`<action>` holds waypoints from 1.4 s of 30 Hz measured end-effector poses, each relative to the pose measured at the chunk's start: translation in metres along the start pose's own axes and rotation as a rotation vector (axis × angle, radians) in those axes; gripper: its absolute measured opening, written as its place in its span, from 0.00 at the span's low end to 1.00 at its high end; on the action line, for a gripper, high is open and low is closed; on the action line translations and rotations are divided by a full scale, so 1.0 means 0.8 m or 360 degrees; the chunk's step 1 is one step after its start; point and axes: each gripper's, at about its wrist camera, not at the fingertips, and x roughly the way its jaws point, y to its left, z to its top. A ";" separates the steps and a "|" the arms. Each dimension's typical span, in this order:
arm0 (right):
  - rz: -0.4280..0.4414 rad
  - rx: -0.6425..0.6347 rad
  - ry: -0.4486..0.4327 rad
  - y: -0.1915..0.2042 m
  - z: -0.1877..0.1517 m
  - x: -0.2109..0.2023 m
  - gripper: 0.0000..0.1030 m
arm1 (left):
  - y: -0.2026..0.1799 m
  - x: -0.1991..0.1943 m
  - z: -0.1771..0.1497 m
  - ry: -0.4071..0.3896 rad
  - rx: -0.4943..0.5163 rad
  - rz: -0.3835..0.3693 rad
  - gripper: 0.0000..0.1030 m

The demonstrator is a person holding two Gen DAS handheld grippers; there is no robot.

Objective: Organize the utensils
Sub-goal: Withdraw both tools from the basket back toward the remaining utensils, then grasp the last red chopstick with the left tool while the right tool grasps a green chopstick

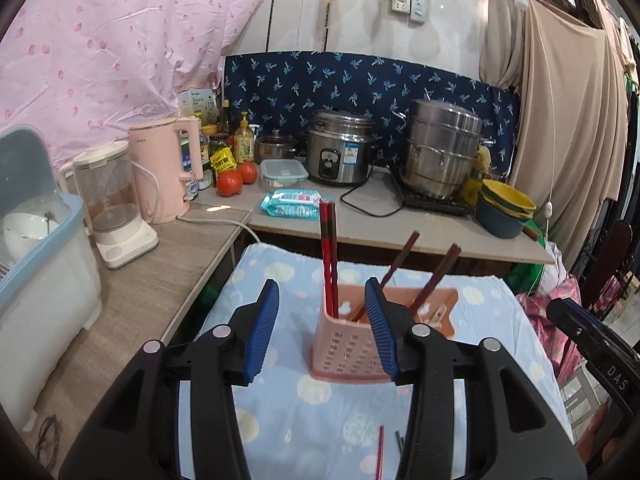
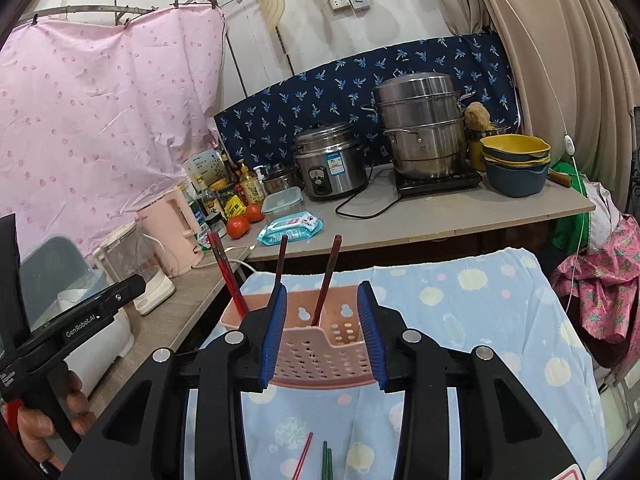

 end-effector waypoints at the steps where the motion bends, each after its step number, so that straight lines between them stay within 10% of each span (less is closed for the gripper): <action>1: -0.0001 -0.0001 0.0007 0.000 -0.006 -0.006 0.35 | -0.001 -0.003 -0.005 0.0011 0.0004 0.0002 0.41; 42: -0.0087 -0.0123 0.0738 -0.017 -0.312 -0.076 0.32 | 0.015 -0.036 -0.300 0.0726 -0.0062 0.0061 0.49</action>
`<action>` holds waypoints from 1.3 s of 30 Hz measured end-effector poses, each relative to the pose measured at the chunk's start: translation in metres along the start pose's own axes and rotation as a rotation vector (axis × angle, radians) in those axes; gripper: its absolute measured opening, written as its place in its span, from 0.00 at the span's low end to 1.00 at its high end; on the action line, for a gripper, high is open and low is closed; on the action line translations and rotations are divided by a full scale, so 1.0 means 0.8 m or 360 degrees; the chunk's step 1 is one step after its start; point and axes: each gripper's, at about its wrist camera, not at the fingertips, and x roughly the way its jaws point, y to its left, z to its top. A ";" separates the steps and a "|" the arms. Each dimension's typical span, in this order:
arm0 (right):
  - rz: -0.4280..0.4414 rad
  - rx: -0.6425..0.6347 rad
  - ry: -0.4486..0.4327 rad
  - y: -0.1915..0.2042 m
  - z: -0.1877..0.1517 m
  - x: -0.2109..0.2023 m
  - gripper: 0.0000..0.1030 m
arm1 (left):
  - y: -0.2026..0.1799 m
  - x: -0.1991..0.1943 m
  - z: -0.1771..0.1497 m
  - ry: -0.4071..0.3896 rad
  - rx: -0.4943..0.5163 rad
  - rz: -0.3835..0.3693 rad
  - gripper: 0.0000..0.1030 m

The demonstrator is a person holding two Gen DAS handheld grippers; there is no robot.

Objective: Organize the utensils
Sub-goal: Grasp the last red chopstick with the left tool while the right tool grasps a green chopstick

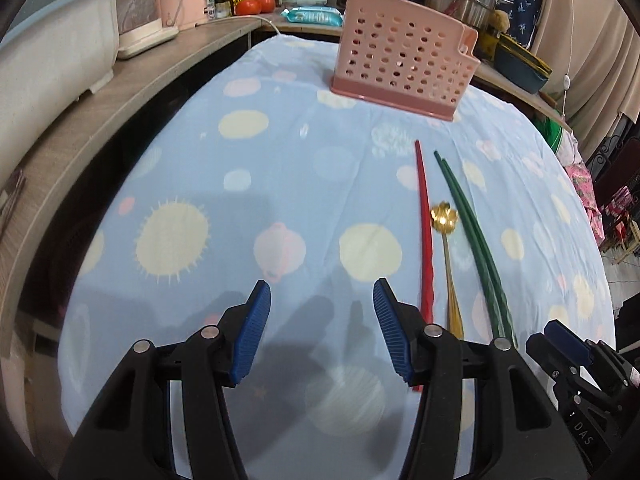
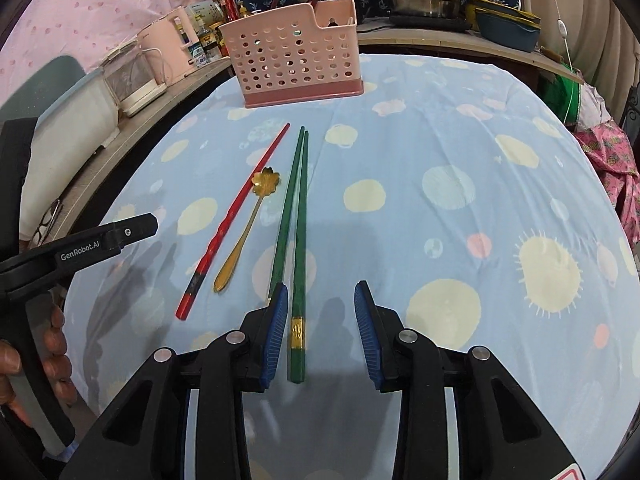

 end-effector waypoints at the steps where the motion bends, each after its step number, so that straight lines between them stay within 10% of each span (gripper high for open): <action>1: 0.0001 -0.0006 0.0005 0.001 -0.002 0.000 0.31 | 0.000 0.000 -0.004 0.0004 0.0001 -0.0001 0.49; 17: -0.0010 -0.0053 0.0078 0.011 -0.025 0.011 0.09 | -0.026 -0.002 -0.033 0.0045 0.0099 -0.0078 0.49; 39: -0.0016 -0.0050 0.0077 0.010 -0.025 0.014 0.07 | -0.054 0.011 -0.046 0.0063 0.0205 -0.0143 0.41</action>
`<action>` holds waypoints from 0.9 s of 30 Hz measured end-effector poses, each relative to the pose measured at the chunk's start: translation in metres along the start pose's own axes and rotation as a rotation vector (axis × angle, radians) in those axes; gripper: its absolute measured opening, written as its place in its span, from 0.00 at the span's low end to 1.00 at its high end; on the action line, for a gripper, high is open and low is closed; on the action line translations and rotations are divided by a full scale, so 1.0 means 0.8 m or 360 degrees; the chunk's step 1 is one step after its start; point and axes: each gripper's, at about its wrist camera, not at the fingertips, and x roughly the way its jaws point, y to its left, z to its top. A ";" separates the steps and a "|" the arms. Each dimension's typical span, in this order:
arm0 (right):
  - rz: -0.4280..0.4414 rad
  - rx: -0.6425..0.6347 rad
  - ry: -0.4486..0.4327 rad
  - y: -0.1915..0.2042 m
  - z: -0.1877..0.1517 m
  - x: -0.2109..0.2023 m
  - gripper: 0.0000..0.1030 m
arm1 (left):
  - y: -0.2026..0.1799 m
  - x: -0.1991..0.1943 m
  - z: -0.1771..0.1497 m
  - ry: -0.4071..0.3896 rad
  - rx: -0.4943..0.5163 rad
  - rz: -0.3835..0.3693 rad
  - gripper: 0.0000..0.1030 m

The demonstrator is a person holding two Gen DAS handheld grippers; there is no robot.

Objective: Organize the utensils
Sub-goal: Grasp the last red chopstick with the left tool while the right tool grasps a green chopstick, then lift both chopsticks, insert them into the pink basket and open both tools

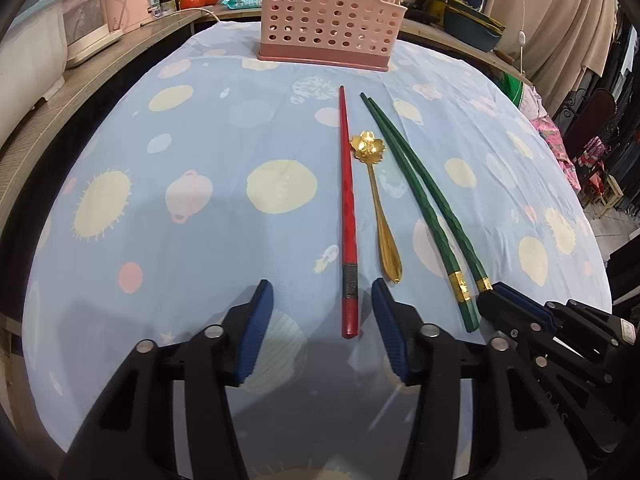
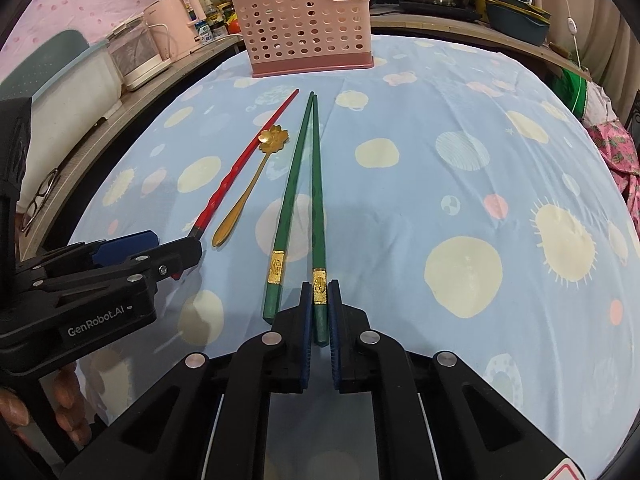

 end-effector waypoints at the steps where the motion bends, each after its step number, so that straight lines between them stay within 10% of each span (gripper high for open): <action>1: 0.0000 0.0000 0.0000 0.000 0.000 0.000 0.07 | 0.001 0.000 0.001 -0.0003 0.0000 0.0002 0.38; 7: 0.0001 -0.0002 -0.0001 0.000 0.000 0.000 0.07 | 0.005 0.002 0.004 0.0001 -0.0001 -0.0029 0.09; 27: 0.0035 0.0058 -0.0106 -0.011 0.026 -0.034 0.07 | 0.018 -0.046 0.025 -0.0109 -0.0085 -0.0075 0.08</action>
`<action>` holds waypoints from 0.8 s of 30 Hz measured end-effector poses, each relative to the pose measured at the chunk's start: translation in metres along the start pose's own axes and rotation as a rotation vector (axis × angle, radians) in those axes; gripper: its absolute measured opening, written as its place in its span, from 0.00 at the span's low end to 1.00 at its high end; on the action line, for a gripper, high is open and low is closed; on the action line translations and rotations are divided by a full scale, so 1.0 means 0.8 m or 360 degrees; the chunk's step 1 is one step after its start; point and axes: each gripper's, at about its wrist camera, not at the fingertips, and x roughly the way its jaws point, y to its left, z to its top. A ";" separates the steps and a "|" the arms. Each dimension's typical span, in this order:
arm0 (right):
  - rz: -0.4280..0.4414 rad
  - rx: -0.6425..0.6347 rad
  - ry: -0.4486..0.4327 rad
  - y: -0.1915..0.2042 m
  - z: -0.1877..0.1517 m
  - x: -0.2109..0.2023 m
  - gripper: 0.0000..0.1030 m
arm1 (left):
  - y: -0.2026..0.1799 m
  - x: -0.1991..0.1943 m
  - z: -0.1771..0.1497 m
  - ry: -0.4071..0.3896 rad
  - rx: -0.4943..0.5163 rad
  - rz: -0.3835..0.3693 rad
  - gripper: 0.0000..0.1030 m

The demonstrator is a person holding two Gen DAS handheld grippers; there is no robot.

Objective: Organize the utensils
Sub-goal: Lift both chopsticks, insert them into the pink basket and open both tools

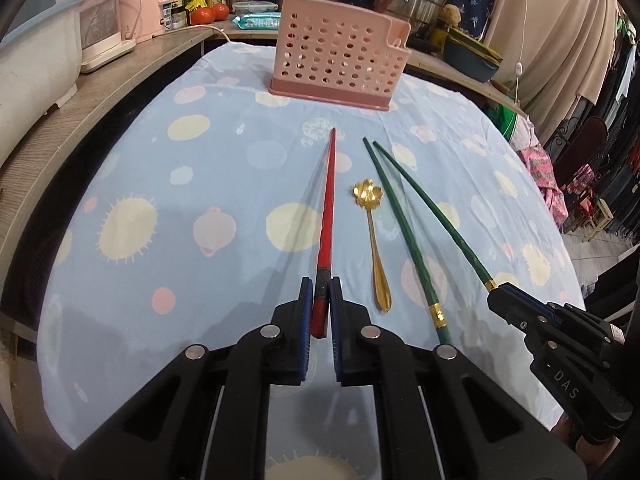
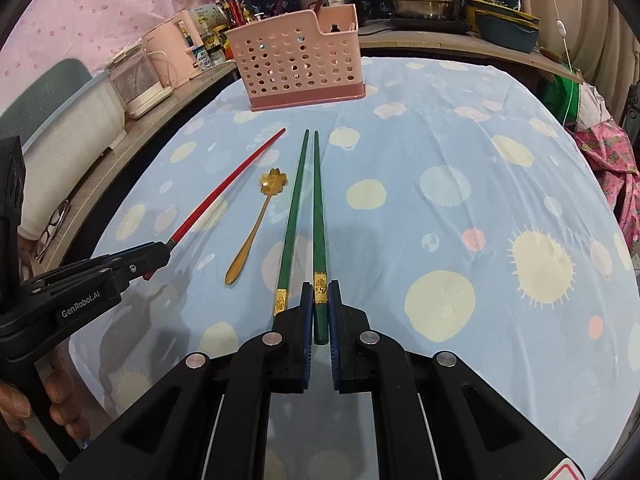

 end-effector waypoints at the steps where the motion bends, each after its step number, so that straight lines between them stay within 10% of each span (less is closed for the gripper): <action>1: 0.0001 0.0001 -0.0018 0.000 0.003 -0.005 0.07 | 0.000 -0.005 0.003 -0.0016 -0.0005 -0.0004 0.08; 24: 0.0043 0.0028 -0.0517 -0.006 0.135 -0.107 0.07 | 0.010 -0.094 0.130 -0.0454 -0.0048 -0.0008 0.07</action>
